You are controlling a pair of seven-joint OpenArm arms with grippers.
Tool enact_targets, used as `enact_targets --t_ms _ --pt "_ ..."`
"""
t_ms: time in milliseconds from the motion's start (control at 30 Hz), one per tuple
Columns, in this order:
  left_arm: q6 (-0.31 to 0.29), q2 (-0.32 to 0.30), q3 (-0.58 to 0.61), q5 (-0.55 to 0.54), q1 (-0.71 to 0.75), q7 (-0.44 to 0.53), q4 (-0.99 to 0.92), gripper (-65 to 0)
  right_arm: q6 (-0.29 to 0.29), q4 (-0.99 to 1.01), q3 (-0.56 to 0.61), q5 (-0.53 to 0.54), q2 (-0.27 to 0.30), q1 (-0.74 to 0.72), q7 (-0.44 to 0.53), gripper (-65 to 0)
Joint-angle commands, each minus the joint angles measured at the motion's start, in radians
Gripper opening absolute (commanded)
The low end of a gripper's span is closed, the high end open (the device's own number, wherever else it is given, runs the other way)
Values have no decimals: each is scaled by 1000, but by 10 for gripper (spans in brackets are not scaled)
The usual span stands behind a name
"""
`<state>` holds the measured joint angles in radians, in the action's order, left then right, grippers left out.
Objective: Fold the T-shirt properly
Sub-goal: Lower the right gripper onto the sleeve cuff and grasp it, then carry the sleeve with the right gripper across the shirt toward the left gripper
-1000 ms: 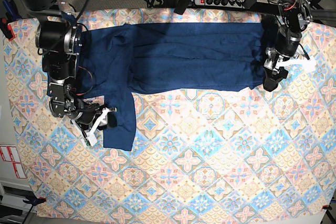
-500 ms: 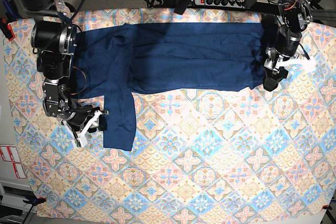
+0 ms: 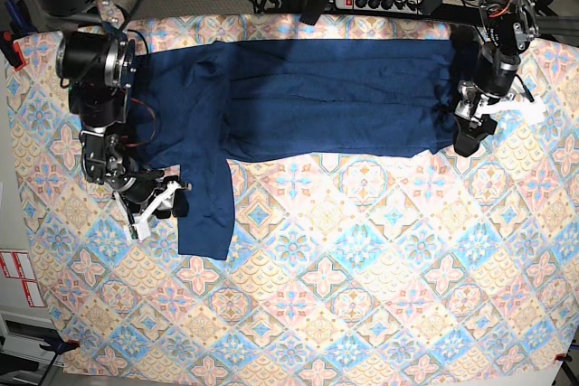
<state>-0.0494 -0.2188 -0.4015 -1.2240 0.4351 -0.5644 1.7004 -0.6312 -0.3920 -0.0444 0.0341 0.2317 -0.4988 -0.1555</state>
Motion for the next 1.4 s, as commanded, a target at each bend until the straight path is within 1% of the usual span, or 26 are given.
enact_targets --t_ms 0,133,200,267,300,400,500,533,600,633,667,700,833,900,1033,1100,1233,1333,1367 --pt "-13 -12 -4 -10 1 11 19 -170 -14 -2 27 -20 -4 -13 -54 -405" --pt "-13 -12 -4 -10 1 11 19 -170 -14 -3 133 -20 -33 -11 -54 -406" --pt "-13 -12 -4 -10 1 11 19 -170 -14 -3 160 -18 -36 -10 -52 -407" --pt "-13 -12 -4 -10 0 11 19 -170 -14 -3 168 -18 -58 -10 -54 -418" --pt "-13 -12 -4 -10 -2 11 19 -170 -14 -3 171 -18 -67 -10 -54 -439" --pt "-13 -12 -4 -10 -2 11 19 -170 -17 -3 171 -18 -68 -11 -54 -524" --pt "-13 -12 -4 -10 -3 11 19 -170 -19 -3 171 -18 -68 -13 -56 -641" --pt "-13 -12 -4 -10 -3 11 19 -170 -20 -5 171 -18 -68 -13 -56 -650" --pt "-13 -12 -4 -9 -3 11 19 -170 -29 -25 166 -18 -68 -10 -56 -639" --pt "-13 -12 -4 -9 -3 11 17 -170 -57 -55 166 -15 -68 -7 -57 -640" --pt "-13 -12 -4 -9 -5 11 17 -170 -67 -92 166 -13 -68 9 -62 -641" --pt "-13 -12 -4 -9 -5 13 17 -170 -67 -146 165 -13 -68 33 -83 -641" --pt "-13 -12 -4 -9 -5 13 16 -170 -67 -420 165 -12 -71 156 -224 -641" --pt "-13 -14 -6 -9 -6 13 16 -170 -67 -586 165 -12 -99 228 -290 -641" --pt "-13 -14 -6 -7 -8 13 16 -170 -67 -841 176 -12 -142 345 -399 -641" --pt "-13 -14 -4 -7 -8 13 16 -170 -67 -950 208 -12 -162 391 -441 -642" --pt "-13 -14 -4 -7 -8 13 16 -170 -67 -1123 309 -12 -183 452 -485 -642" --pt "-13 -14 -4 -7 -8 11 16 -170 -67 -1217 377 -12 -193 486 -510 -642" --pt "-13 -14 -4 -7 -8 11 16 -170 -67 -1246 403 -12 -203 496 -516 -642"
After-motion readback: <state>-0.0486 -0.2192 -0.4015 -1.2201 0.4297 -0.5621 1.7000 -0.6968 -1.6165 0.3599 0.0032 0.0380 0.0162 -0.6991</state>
